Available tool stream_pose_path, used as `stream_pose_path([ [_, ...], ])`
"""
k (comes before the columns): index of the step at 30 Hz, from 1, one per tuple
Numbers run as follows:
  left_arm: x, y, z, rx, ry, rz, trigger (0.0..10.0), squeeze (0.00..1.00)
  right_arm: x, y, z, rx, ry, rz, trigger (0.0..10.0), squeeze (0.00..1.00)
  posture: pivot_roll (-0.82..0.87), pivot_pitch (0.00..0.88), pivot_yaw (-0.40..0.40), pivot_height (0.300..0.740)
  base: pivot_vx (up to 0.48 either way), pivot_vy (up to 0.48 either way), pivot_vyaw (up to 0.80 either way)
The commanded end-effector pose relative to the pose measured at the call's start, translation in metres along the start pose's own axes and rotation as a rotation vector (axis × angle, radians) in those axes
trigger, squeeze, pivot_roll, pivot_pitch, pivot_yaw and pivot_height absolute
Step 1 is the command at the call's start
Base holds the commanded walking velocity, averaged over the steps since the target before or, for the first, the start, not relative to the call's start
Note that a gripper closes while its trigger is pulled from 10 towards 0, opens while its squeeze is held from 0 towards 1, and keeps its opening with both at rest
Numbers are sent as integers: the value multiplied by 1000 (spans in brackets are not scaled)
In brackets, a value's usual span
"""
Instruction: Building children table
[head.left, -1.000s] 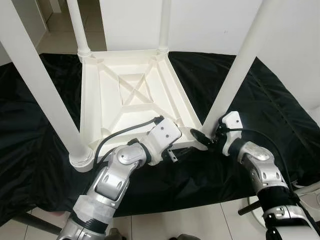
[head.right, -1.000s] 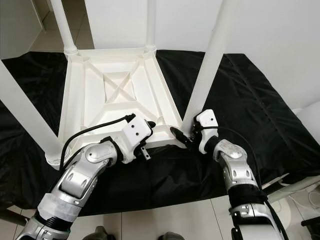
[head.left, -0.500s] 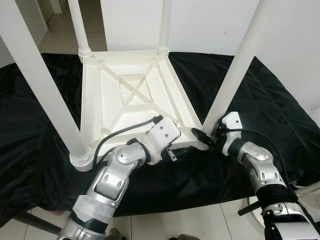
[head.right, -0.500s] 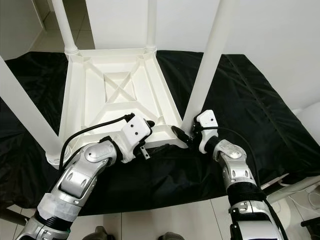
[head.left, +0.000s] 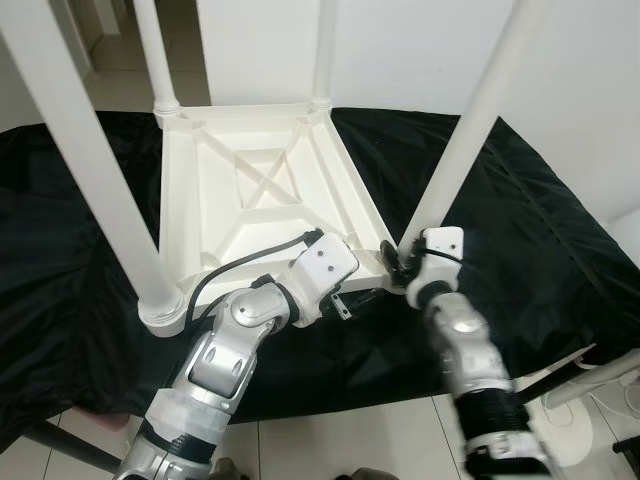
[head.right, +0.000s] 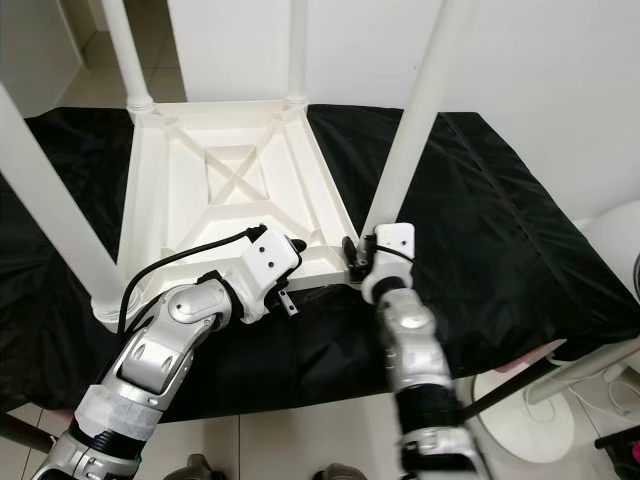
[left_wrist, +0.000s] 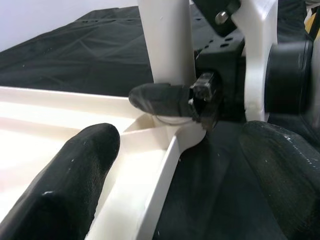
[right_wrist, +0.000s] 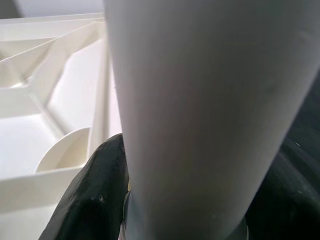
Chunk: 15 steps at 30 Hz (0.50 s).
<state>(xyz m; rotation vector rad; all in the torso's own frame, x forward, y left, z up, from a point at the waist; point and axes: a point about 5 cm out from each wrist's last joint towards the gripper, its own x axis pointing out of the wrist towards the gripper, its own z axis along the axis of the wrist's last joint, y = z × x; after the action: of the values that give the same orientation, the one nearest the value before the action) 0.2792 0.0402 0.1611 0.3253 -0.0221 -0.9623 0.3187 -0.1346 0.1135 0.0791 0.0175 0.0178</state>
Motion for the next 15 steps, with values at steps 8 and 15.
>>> stream_pose_path([
  [8,2,4,2,5,-1,93,10000,0,-5,21,-5,55,47,24,10000,0,-66,0,-15,740,0,0,0],
  [15,-1,6,3,4,-1,104,10000,0,-10,17,-2,40,26,50,10000,1000,-54,0,-21,740,0,0,0],
])
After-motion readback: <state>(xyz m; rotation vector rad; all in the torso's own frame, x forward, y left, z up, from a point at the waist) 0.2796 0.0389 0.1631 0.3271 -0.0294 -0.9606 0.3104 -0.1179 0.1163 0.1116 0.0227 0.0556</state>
